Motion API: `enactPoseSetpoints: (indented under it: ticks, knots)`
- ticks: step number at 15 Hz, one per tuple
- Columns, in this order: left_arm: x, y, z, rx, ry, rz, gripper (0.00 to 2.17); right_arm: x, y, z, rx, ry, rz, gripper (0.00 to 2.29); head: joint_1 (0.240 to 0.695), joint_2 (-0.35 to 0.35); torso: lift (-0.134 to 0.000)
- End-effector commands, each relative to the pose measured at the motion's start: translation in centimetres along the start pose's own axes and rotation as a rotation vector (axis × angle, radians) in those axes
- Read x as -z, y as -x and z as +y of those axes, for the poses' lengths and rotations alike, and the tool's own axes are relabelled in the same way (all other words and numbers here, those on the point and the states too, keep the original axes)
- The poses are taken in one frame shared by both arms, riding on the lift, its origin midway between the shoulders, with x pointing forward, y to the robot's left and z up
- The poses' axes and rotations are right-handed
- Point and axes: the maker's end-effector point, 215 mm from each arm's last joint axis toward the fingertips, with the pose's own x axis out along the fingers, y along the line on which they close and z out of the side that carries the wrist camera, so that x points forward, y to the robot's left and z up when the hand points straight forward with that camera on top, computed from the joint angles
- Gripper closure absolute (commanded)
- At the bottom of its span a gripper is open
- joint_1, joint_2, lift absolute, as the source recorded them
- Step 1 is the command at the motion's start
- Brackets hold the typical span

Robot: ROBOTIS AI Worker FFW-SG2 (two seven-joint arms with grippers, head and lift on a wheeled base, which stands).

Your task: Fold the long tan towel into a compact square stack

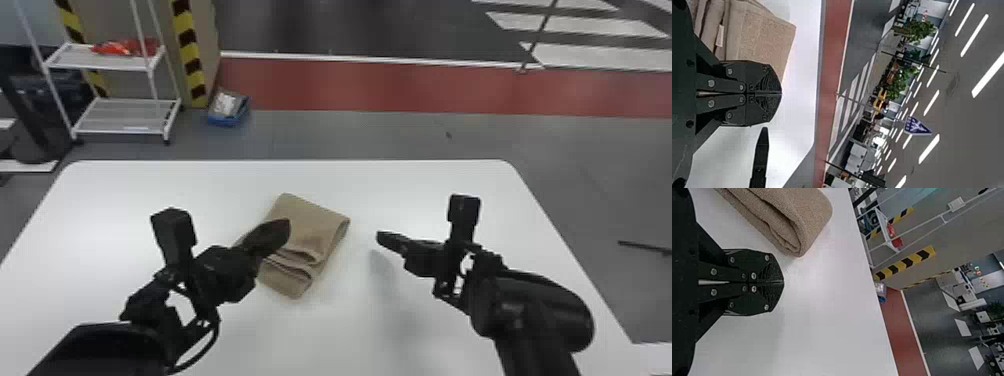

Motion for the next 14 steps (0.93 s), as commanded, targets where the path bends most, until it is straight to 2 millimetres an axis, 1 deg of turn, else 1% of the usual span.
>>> enactPoseSetpoints:
  ticks: [1, 5, 7, 9, 11, 14]
  knots:
    - [-0.3, -1.3, 0.0, 0.016, -0.002, 0.007, 1.84, -0.4, -0.5, -0.3, 0.011, 0.006, -0.011, 2.14, 0.695, -0.100, -0.057]
    - [-0.8, -2.2, 0.5, 0.029, 0.008, -0.001, 1.84, -2.2, -1.4, -0.6, 0.016, 0.037, -0.043, 2.14, 0.695, -0.108, -0.057]
    - [-0.9, -2.5, 0.6, 0.032, 0.014, -0.007, 1.84, -2.8, -1.5, 0.2, -0.013, 0.046, -0.053, 2.14, 0.695, -0.108, -0.057]
    - [-1.6, -2.7, 1.1, 0.012, 0.005, -0.035, 1.84, -3.0, -1.9, 1.8, -0.074, 0.047, -0.049, 2.14, 0.695, -0.102, -0.057]
    - [-3.3, -2.8, 2.3, -0.052, -0.022, -0.106, 1.83, -2.7, -2.1, 2.6, -0.098, 0.045, -0.036, 2.14, 0.695, -0.090, -0.057]
    - [-4.9, -2.7, 5.1, -0.159, -0.043, -0.160, 1.84, -2.4, -2.1, 2.9, -0.115, 0.041, -0.030, 2.14, 0.695, -0.057, -0.057]
